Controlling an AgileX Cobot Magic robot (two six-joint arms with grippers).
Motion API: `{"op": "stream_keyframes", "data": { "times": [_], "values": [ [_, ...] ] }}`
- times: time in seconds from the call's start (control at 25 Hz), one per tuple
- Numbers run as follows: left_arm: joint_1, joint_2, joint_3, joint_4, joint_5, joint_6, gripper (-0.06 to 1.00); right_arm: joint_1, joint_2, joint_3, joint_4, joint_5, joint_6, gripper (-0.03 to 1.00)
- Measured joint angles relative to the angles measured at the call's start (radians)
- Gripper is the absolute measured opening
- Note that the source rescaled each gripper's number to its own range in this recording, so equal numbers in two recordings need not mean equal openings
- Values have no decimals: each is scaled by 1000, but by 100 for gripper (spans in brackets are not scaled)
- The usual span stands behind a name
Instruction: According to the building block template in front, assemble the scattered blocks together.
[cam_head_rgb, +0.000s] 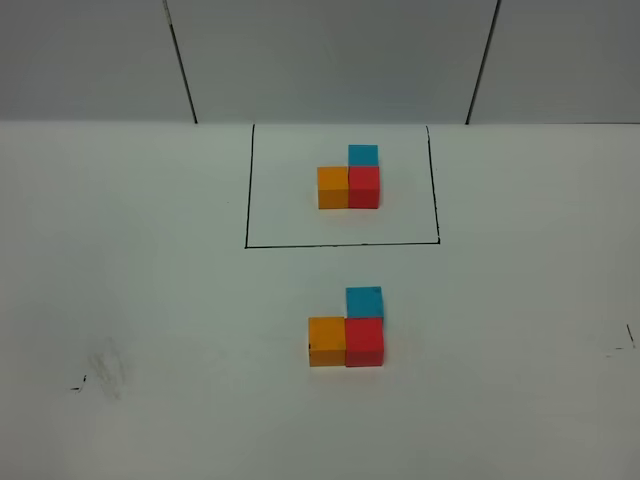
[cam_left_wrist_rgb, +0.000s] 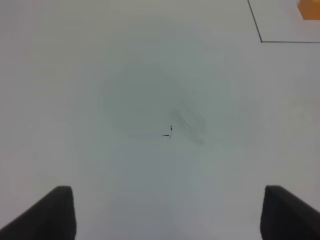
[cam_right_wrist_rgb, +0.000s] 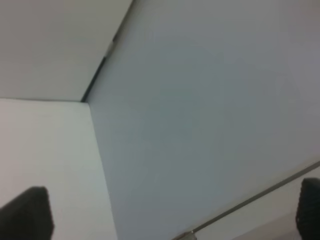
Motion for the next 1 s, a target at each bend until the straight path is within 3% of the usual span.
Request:
{"op": "stream_keyframes", "data": {
  "times": [0.32,0.56,0.84,1.0],
  "values": [
    [0,0,0,0,0,0,64,0,-354,194,80,6,-116,100],
    [0,0,0,0,0,0,64,0,-628,402,149,7,-128,100],
    [0,0,0,0,0,0,64,0,-915,684,352,-1,-128,96],
    [0,0,0,0,0,0,64,2,-968,819,432,-15,-127,93]
  ]
}}
